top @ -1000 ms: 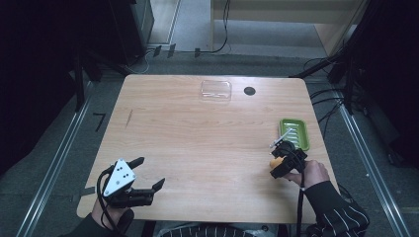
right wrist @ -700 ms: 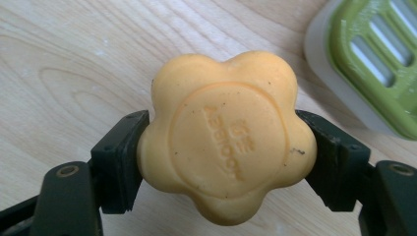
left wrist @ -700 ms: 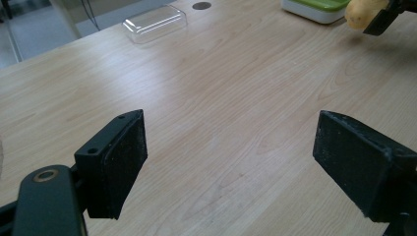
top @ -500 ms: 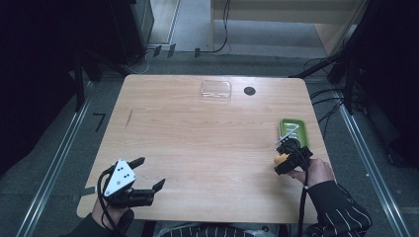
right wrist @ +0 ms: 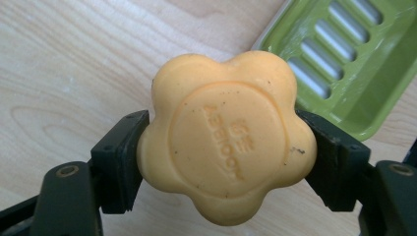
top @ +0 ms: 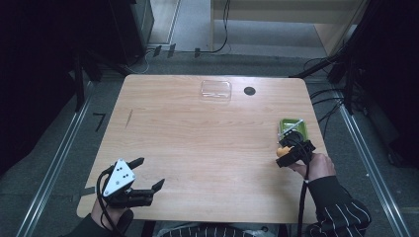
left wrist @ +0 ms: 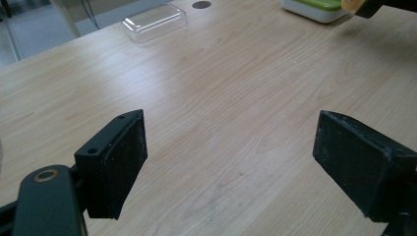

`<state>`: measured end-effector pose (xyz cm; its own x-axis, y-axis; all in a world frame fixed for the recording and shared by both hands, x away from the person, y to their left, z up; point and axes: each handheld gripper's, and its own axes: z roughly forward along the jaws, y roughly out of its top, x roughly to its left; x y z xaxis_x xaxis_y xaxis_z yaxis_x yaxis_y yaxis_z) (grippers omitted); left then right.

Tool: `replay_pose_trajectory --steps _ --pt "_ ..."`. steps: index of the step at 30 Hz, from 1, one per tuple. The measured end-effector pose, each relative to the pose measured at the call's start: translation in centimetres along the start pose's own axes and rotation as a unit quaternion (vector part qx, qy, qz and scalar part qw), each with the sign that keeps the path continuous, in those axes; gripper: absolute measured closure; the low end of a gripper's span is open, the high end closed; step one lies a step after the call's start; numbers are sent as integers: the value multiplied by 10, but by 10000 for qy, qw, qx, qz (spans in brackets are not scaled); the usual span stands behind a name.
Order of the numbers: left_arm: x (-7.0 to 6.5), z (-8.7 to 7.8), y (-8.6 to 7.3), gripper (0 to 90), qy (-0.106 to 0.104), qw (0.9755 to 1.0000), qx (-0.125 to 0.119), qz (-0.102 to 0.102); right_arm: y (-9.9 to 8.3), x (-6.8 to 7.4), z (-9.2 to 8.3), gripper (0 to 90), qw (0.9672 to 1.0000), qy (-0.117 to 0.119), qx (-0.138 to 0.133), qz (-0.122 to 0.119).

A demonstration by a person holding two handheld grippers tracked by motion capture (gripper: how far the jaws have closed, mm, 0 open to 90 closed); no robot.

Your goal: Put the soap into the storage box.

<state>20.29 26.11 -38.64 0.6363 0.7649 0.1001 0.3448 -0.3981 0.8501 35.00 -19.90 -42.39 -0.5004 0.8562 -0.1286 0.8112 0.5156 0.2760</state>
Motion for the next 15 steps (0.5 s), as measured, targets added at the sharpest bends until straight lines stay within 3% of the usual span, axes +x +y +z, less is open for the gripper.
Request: replay_pose_trajectory --steps 15 --pt "0 0 0 136 -10 10000 11 2 10 -11 -2 259 9994 -126 -231 210"
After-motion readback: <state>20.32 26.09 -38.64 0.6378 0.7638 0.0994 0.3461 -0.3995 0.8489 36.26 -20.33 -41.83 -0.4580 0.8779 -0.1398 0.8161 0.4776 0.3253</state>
